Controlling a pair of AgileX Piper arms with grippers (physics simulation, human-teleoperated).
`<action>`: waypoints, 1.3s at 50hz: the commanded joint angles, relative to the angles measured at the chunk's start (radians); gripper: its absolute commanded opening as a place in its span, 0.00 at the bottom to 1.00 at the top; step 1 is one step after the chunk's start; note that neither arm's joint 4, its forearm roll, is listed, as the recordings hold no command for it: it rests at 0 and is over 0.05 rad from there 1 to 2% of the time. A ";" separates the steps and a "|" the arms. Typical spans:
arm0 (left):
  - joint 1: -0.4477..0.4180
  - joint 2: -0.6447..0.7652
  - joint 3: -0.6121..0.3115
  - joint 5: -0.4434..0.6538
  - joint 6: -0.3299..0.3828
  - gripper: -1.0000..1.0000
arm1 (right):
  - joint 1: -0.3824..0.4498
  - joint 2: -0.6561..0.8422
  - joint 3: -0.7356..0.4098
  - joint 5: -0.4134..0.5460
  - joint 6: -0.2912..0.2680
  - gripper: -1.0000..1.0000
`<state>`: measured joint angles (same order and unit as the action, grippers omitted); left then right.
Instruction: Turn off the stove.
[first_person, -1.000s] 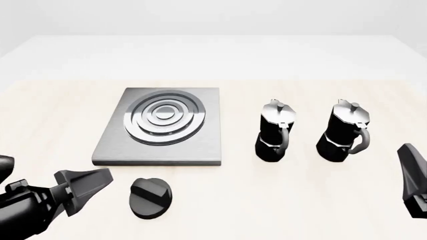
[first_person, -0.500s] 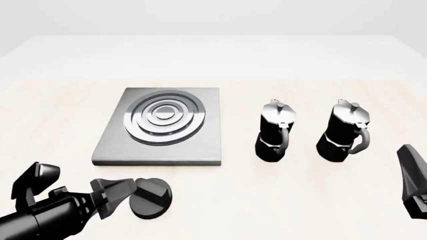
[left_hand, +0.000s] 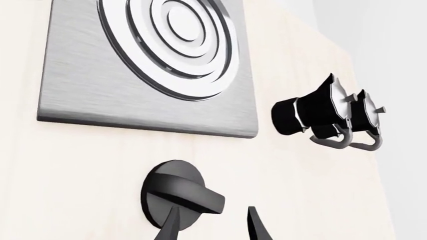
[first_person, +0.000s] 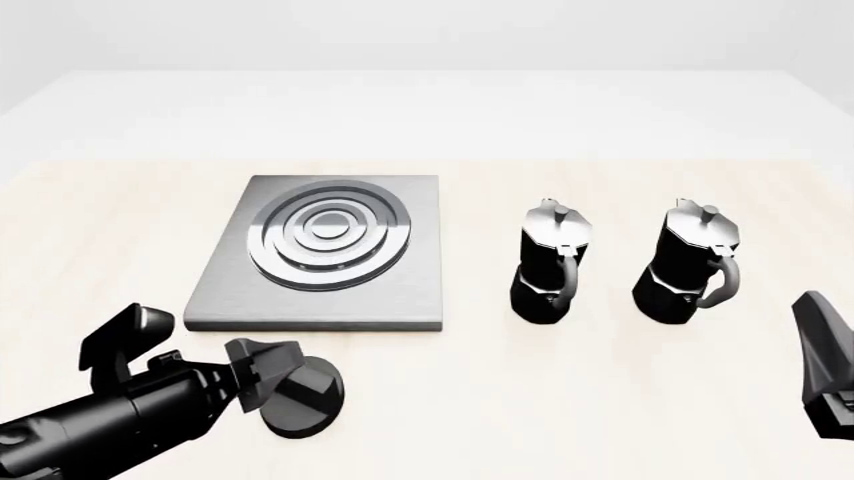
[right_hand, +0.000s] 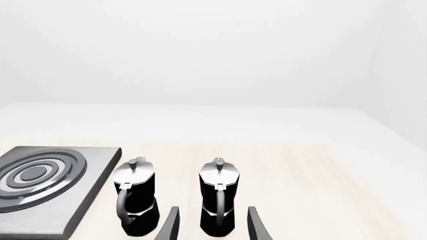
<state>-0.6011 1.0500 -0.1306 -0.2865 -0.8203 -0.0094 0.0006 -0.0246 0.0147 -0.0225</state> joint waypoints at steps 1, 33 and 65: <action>0.003 0.104 -0.007 -0.086 0.007 1.00 | 0.000 0.000 0.003 -0.004 0.001 1.00; 0.019 0.330 0.050 -0.320 -0.015 1.00 | -0.005 0.004 -0.002 -0.005 0.001 1.00; -0.002 0.340 -0.026 -0.267 0.013 1.00 | -0.011 0.000 0.009 -0.006 0.007 1.00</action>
<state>-0.5988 1.3921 -0.1345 -0.5716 -0.8177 -0.0188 0.0007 -0.0186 0.0096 -0.0168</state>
